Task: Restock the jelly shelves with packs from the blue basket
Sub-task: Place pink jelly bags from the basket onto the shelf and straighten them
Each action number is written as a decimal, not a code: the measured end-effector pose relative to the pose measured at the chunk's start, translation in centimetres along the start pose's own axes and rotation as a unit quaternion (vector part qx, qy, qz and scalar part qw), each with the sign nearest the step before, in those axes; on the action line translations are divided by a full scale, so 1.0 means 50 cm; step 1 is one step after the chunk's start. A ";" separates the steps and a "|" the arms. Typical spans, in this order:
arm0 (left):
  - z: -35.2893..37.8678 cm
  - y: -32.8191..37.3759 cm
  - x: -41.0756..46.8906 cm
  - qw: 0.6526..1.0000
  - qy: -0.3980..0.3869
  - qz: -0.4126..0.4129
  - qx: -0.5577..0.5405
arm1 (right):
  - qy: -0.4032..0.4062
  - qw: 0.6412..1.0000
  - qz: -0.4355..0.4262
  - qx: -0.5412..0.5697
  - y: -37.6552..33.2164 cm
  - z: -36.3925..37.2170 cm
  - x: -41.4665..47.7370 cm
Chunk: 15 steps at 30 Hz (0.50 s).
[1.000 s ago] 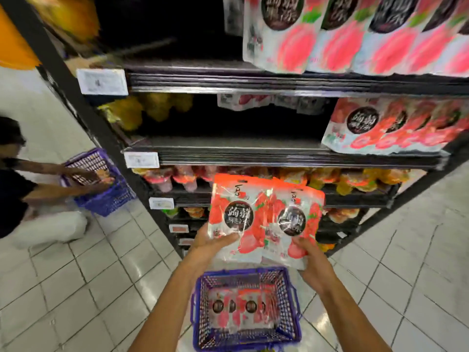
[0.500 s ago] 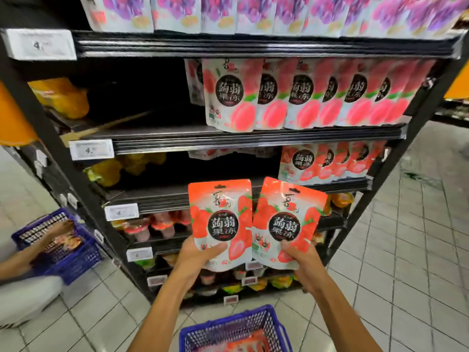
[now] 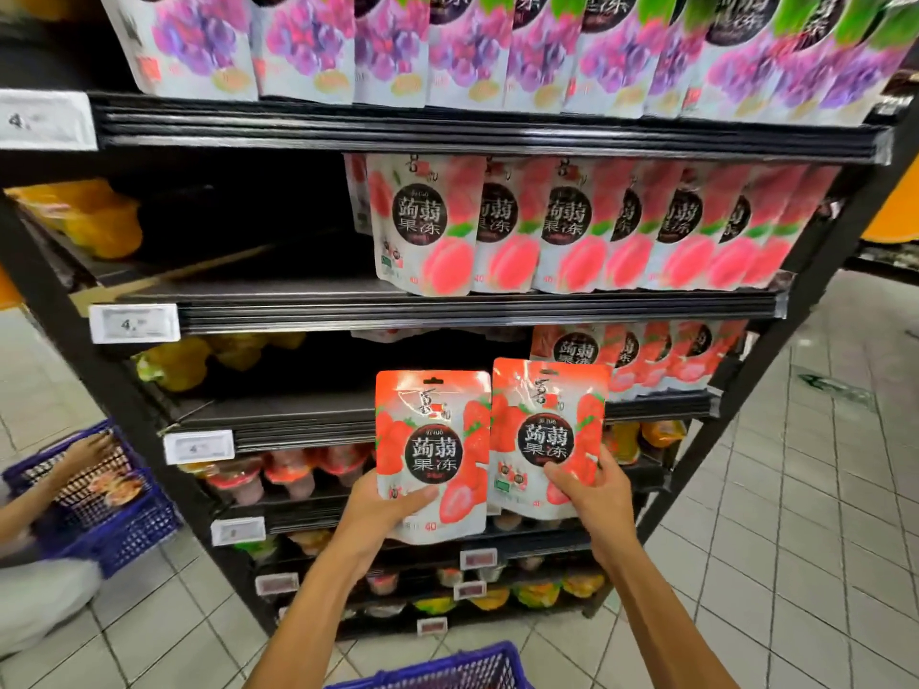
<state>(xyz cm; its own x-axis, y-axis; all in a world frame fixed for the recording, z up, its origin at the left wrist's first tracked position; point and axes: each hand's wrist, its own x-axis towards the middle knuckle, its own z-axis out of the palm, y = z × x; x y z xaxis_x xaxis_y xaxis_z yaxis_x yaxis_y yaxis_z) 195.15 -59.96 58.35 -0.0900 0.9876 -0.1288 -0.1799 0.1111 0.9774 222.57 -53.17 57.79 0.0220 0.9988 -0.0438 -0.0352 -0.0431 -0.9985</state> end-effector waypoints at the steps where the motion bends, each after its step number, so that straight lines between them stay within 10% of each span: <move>1: 0.004 0.001 0.007 1.000 0.003 0.002 0.000 | 0.004 1.000 0.001 0.003 -0.001 -0.002 0.011; 15: 0.033 -0.009 0.083 0.999 0.045 0.012 -0.012 | -0.031 0.998 -0.043 0.029 -0.025 0.010 0.128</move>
<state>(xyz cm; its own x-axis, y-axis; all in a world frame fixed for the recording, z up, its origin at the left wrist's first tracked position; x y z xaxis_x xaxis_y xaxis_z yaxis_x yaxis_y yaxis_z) 196.47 -55.73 57.65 -0.1816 0.9760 -0.1199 -0.1997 0.0828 0.9764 222.27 -46.70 58.79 -0.0352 0.9983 0.0454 -0.0935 0.0419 -0.9947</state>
